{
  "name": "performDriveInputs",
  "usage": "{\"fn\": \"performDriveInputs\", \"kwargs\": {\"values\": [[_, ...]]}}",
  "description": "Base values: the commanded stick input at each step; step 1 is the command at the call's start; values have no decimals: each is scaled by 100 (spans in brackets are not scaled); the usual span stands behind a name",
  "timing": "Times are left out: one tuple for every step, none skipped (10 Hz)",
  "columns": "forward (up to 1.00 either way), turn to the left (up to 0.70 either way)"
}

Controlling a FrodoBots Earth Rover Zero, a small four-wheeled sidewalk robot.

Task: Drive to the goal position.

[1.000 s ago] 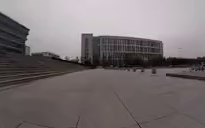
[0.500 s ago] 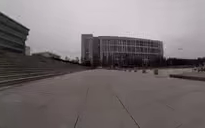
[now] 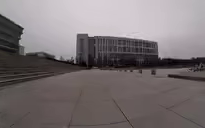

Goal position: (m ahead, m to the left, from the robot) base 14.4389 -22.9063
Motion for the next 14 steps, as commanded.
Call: {"fn": "performDriveInputs", "kwargs": {"values": [[70,-25],[70,-24],[70,0],[70,-2],[70,-12],[70,-23],[70,-4],[70,0],[70,0],[70,0],[70,0],[70,-6],[70,-26],[70,-26]]}}
